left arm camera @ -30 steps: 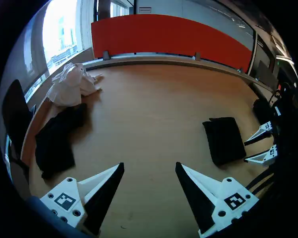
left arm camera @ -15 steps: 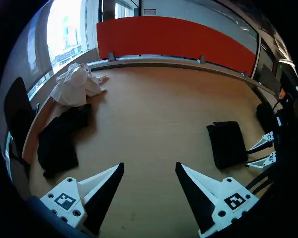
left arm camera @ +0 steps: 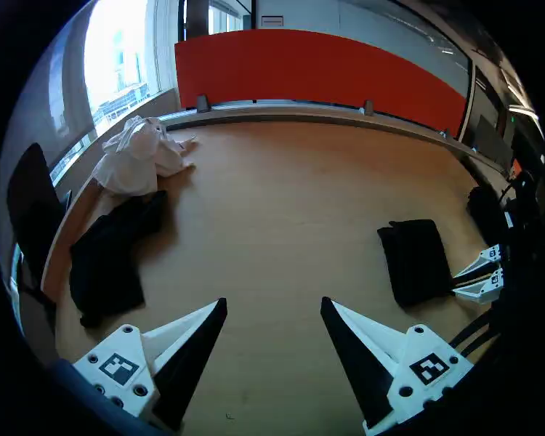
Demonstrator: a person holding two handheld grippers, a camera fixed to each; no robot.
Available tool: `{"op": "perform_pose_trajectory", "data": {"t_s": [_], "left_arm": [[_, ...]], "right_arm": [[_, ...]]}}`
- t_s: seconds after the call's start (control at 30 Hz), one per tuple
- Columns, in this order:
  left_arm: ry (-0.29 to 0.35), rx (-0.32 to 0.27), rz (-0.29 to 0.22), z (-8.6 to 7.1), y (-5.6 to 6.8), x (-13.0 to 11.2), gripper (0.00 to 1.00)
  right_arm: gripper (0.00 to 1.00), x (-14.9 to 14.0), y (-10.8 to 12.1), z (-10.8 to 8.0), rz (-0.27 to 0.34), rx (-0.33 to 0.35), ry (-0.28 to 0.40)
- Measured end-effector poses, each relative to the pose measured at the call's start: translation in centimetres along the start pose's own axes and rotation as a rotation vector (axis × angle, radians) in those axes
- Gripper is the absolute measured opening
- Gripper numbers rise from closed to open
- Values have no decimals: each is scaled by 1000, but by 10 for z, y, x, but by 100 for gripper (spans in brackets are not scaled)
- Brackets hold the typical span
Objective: Fold towel
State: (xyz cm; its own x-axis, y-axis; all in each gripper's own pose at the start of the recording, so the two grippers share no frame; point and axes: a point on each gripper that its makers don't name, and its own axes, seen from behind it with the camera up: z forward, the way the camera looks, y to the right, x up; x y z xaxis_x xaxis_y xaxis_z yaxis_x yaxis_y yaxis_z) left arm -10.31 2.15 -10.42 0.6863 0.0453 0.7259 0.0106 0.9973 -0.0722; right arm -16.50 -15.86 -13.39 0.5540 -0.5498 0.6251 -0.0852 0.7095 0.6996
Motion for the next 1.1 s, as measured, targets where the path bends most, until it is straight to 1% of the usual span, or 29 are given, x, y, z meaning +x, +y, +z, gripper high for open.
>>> {"op": "perform_pose_trajectory", "data": {"t_s": [0.1, 0.2, 0.47, 0.67, 0.87, 1.1], "left_arm": [[0, -2, 1, 0, 0, 0, 96], [0, -3, 3, 1, 1, 0, 96], [-1, -11, 4, 1, 4, -1, 96], [0, -14, 4, 1, 5, 0, 96], [5, -16, 1, 1, 5, 2, 96], [17, -18, -3, 0, 6, 7, 96]], "right_arm": [[11, 0, 0, -1, 5, -1, 2], [6, 1, -1, -2, 7, 0, 6], [4, 10, 3, -7, 16, -10, 31], [4, 24, 7, -15, 22, -10, 53], [4, 53, 10, -28, 6, -13, 98], [4, 100, 14, -49, -31, -22, 160]]}}
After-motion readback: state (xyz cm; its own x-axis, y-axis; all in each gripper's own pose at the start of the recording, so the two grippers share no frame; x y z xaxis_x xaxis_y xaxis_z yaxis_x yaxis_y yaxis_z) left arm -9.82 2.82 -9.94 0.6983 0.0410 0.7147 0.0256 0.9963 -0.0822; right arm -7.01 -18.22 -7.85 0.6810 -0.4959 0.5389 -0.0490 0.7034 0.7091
